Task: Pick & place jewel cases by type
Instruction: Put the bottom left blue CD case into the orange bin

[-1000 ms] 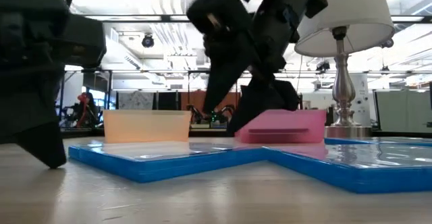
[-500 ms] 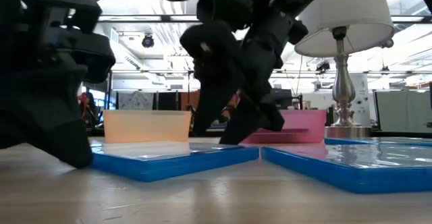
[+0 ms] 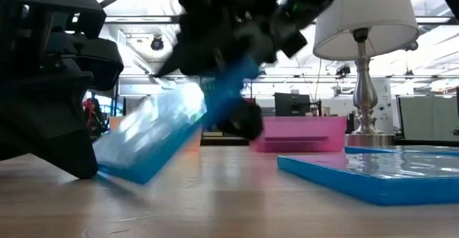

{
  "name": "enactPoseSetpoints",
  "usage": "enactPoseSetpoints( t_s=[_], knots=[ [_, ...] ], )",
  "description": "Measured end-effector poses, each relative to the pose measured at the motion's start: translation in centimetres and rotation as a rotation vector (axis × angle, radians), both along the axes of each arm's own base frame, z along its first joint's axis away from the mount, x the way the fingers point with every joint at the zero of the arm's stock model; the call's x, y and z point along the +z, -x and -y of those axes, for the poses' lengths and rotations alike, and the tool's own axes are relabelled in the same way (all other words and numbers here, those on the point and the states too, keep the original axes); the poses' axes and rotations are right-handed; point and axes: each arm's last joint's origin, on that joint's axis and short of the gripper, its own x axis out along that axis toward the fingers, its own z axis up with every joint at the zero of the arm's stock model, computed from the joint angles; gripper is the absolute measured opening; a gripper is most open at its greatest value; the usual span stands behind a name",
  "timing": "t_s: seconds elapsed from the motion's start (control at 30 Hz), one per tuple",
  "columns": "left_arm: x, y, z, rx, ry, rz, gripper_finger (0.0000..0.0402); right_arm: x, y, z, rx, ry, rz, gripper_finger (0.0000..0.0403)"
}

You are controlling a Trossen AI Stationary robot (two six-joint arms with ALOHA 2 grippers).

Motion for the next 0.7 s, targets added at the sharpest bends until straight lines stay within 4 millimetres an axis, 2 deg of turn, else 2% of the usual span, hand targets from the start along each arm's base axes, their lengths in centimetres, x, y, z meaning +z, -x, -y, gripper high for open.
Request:
enactPoseSetpoints(
  t_s=[0.23,0.33,0.47,0.53,0.6,0.7],
  knots=[
    [0.0,0.0,-0.1,0.003,-0.034,0.005,0.0,-0.3,0.0,0.5,-0.075,0.039,-0.068,0.0199],
    [0.0,0.2,-0.1,0.026,-0.063,0.019,0.0,-0.3,0.1,0.5,-0.09,0.026,-0.08,0.0168],
    [0.3,1.0,0.4,0.108,-0.069,0.057,0.0,-0.3,0.1,0.6,-0.112,0.039,-0.081,0.0105],
    [1.4,1.8,1.2,0.175,-0.083,0.137,0.0,0.3,0.2,0.4,-0.118,0.057,-0.059,0.0066],
    [3.6,2.9,2.3,0.251,-0.098,0.255,0.0,1.2,0.3,0.4,-0.14,0.068,-0.038,0.0029],
    [6.2,5.3,3.1,0.342,-0.136,0.38,0.0,2.9,0.5,0.8,-0.221,0.074,-0.012,0.0017]
  ],
)
